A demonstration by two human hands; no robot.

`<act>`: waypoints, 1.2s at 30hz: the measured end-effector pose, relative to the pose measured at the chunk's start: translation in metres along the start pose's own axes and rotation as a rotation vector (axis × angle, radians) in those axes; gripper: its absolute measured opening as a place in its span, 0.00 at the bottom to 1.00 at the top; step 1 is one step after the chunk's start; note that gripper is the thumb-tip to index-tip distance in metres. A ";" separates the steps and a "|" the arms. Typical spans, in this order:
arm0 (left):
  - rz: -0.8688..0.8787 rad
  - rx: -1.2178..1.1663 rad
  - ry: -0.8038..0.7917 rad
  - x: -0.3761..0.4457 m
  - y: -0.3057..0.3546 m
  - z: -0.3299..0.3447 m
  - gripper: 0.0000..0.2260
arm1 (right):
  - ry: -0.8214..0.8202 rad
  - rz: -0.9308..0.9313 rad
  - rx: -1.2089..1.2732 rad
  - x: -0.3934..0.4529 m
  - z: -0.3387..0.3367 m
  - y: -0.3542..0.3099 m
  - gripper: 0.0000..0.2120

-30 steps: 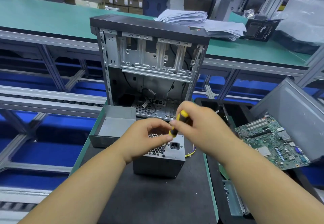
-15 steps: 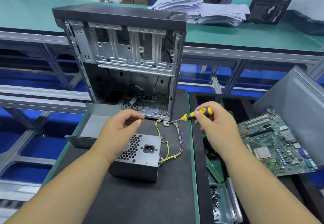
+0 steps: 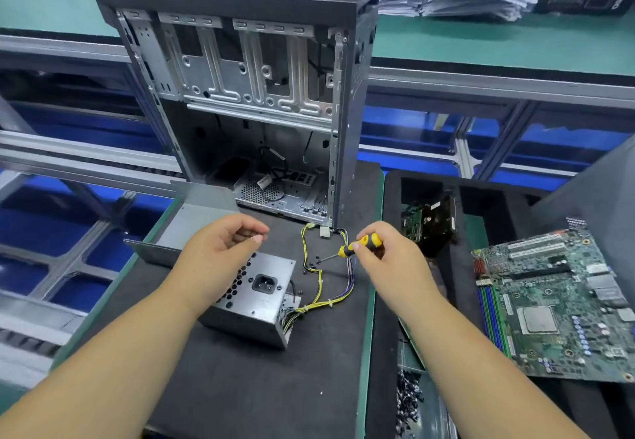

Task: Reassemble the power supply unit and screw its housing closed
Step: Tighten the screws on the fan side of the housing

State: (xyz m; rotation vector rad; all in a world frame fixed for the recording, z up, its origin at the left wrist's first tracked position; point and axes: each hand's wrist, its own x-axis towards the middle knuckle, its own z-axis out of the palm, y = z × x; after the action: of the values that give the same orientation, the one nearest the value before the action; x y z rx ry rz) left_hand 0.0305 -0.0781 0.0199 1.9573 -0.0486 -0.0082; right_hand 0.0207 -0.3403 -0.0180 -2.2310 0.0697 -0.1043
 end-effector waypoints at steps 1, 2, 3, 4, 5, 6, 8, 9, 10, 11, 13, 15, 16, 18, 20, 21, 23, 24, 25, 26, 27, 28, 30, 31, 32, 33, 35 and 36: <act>0.000 0.009 0.004 -0.001 0.001 0.000 0.10 | -0.017 -0.007 -0.019 0.002 0.003 0.002 0.05; -0.003 0.018 0.009 -0.001 0.002 0.001 0.10 | -0.031 -0.015 -0.035 0.004 0.006 0.005 0.06; -0.008 0.019 0.014 -0.002 0.003 0.001 0.10 | -0.042 -0.019 -0.045 0.006 0.009 0.007 0.07; -0.015 0.013 0.020 -0.002 0.003 0.002 0.09 | -0.052 -0.017 -0.050 0.007 0.011 0.009 0.07; -0.024 0.004 0.024 -0.003 0.004 0.002 0.09 | -0.061 -0.010 -0.051 0.008 0.014 0.010 0.07; -0.030 -0.005 0.027 -0.003 0.004 0.002 0.09 | -0.070 -0.002 -0.056 0.009 0.016 0.012 0.06; -0.036 -0.020 0.028 -0.003 0.005 0.003 0.09 | -0.087 -0.003 -0.074 0.010 0.018 0.014 0.05; -0.039 -0.022 0.027 -0.004 0.005 0.003 0.09 | -0.092 -0.009 -0.080 0.010 0.018 0.015 0.05; -0.042 -0.022 0.027 -0.004 0.005 0.003 0.09 | -0.096 -0.016 -0.080 0.011 0.017 0.016 0.05; -0.044 -0.020 0.027 -0.004 0.005 0.003 0.09 | -0.098 -0.023 -0.075 0.011 0.016 0.016 0.05; -0.049 -0.021 0.030 -0.004 0.006 0.003 0.09 | -0.094 -0.035 -0.066 0.010 0.013 0.016 0.05; -0.054 -0.037 0.033 -0.004 0.007 0.003 0.09 | -0.082 -0.046 -0.061 0.010 0.009 0.016 0.06; -0.055 -0.048 0.035 -0.004 0.007 0.003 0.09 | -0.075 -0.053 -0.057 0.009 0.007 0.015 0.06; -0.059 -0.058 0.043 -0.004 0.009 0.005 0.08 | -0.066 -0.067 -0.051 0.009 0.004 0.015 0.07; -0.063 -0.057 0.050 -0.005 0.010 0.006 0.08 | -0.061 -0.080 -0.051 0.010 0.002 0.015 0.06; -0.065 -0.055 0.053 -0.005 0.011 0.006 0.08 | -0.057 -0.084 -0.052 0.010 0.001 0.014 0.06; -0.068 -0.049 0.057 -0.005 0.011 0.006 0.09 | -0.044 -0.088 -0.036 0.010 -0.001 0.014 0.05; -0.067 -0.047 0.059 -0.005 0.011 0.006 0.09 | -0.035 -0.090 -0.015 0.010 -0.002 0.013 0.05; -0.066 -0.046 0.060 -0.004 0.011 0.006 0.09 | -0.029 -0.091 0.008 0.010 -0.002 0.013 0.06; -0.066 -0.045 0.061 -0.004 0.011 0.006 0.09 | -0.027 -0.090 0.026 0.010 -0.003 0.012 0.06; -0.067 -0.046 0.063 -0.004 0.011 0.006 0.09 | -0.029 -0.087 0.034 0.010 -0.003 0.011 0.06; -0.070 -0.049 0.064 -0.004 0.011 0.006 0.09 | -0.030 -0.084 0.034 0.010 -0.003 0.011 0.06; -0.074 -0.053 0.069 -0.004 0.011 0.007 0.09 | -0.021 -0.081 0.040 0.009 -0.005 0.010 0.05; -0.078 -0.047 0.073 -0.004 0.012 0.008 0.09 | -0.014 -0.079 0.064 0.008 -0.008 0.008 0.04; -0.082 -0.036 0.078 -0.003 0.013 0.008 0.10 | -0.005 -0.073 0.114 0.008 -0.012 0.006 0.03; -0.082 -0.023 0.083 -0.003 0.014 0.009 0.10 | 0.008 -0.066 0.182 0.008 -0.017 0.003 0.02; -0.082 -0.013 0.089 -0.002 0.018 0.013 0.11 | 0.052 -0.054 0.339 0.008 -0.029 -0.007 0.01; -0.084 -0.015 0.091 -0.001 0.020 0.016 0.11 | 0.075 -0.045 0.417 0.009 -0.036 -0.013 0.02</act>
State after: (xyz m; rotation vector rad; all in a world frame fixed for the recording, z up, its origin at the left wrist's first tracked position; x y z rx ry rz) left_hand 0.0282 -0.1001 0.0323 1.9416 0.0937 0.0252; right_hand 0.0258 -0.3612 0.0143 -1.8124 0.0346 -0.2080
